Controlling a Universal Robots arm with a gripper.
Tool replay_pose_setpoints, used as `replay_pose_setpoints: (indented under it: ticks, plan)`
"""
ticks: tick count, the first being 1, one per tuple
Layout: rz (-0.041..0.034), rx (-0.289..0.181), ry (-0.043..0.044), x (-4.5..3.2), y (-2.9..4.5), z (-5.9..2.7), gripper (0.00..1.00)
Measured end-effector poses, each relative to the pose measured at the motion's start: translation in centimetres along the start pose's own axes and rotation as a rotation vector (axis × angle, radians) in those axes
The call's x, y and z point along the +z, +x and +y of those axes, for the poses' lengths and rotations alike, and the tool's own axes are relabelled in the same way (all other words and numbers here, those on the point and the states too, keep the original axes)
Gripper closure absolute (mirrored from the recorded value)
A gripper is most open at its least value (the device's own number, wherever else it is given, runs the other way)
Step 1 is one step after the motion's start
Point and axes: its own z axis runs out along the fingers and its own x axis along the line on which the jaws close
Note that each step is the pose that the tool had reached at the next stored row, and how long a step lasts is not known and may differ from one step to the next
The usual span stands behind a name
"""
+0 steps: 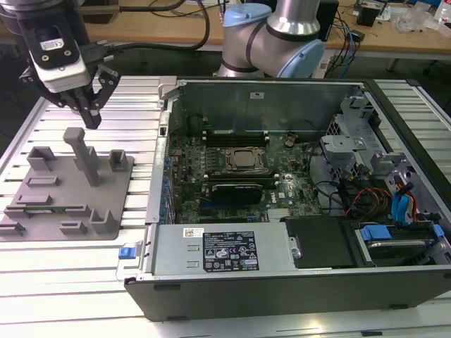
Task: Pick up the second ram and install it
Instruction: 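Reach for the second ram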
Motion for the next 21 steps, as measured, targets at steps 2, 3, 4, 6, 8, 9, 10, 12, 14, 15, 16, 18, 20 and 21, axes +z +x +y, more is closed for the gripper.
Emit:
replay_pose_setpoints:
  ticks: [2,3,4,6,8,9,10,12,14,15,16,18,20,21]
  plan:
    - [0.0,0.0,0.0,0.15,0.49,-0.06,0.92]
    - [0.0,0.0,0.0,0.19,0.7,-0.09,0.92]
    - [-0.0001,0.0,0.0,0.27,1.09,-0.14,0.92]
    - [-0.0001,0.0,-0.0001,0.45,1.99,-0.28,0.92]
    - [0.0,0.0,0.0,0.66,2.75,-0.47,0.92]
    - [0.0,0.0,0.0,0.75,3.0,-0.56,0.92]
    - [0.0,0.0,0.0,0.81,3.15,-0.62,0.92]
    - [0.0,0.0,-0.0001,0.97,3.6,-0.9,0.92]
    - [0.0001,0.0,0.0,1.15,4.19,-1.23,0.92]
    - [0.0001,0.0,0.0,1.2,4.34,-1.32,0.92]
    - [0.0,0.0,0.0,1.26,4.52,-1.43,0.92]
    - [0.0,0.0,-0.0001,1.35,4.89,-1.62,0.92]
    - [0.0,0.0,0.0,1.41,5.19,-1.76,0.92]
    - [0.0,0.0,0.0,1.48,5.46,-1.88,0.92]
